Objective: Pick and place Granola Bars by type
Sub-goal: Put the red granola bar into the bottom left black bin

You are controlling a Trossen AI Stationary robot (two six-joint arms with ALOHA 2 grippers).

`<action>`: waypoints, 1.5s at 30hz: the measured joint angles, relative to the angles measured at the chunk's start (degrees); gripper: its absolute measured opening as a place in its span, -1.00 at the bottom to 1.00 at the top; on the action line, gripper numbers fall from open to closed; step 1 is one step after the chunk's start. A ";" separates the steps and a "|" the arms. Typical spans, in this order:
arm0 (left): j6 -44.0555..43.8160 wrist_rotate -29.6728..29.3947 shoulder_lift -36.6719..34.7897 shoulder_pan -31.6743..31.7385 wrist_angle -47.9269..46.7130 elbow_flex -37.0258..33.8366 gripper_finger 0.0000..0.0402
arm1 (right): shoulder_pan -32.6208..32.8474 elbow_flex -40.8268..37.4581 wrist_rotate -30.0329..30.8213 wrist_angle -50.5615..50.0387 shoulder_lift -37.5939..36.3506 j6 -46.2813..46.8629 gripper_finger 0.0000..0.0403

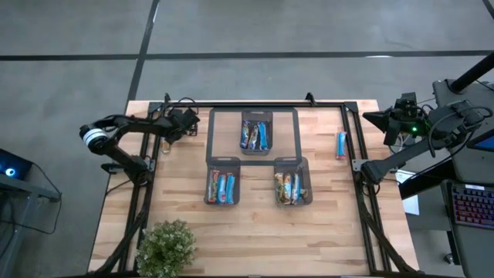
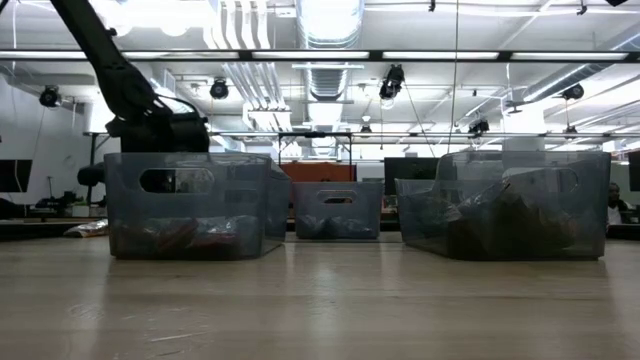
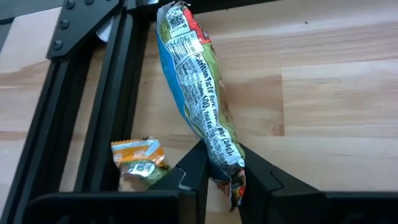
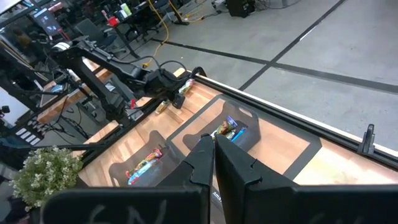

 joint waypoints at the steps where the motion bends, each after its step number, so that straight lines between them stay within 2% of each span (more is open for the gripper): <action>1: -0.23 -0.04 -0.54 -0.12 -0.51 0.00 -0.78 | 0.01 0.00 0.00 0.00 0.00 0.00 -0.96; 8: -1.12 0.70 -5.94 -0.72 -2.02 0.00 -0.78 | 0.00 0.00 0.15 0.00 0.00 -0.02 -0.96; 14: -4.02 3.75 -12.98 -2.96 -2.16 0.02 -0.78 | 0.00 0.00 1.29 0.01 0.00 0.00 -0.96; 21: -7.52 5.83 -20.59 -7.95 -2.28 0.02 -0.78 | 0.02 0.00 1.62 0.00 0.00 -0.38 -0.96; 33: -7.08 8.15 -29.15 -16.82 -1.45 0.02 -0.78 | 0.02 0.00 1.57 0.00 0.00 -2.93 -0.96; 38: -4.06 8.27 -31.49 -20.81 -1.66 0.88 -0.78 | 0.01 0.00 1.53 0.02 0.00 -3.73 -0.96; 45: 4.10 12.89 -32.10 -23.87 -1.65 7.28 -0.78 | 0.02 0.00 1.42 0.26 0.00 -4.66 -0.96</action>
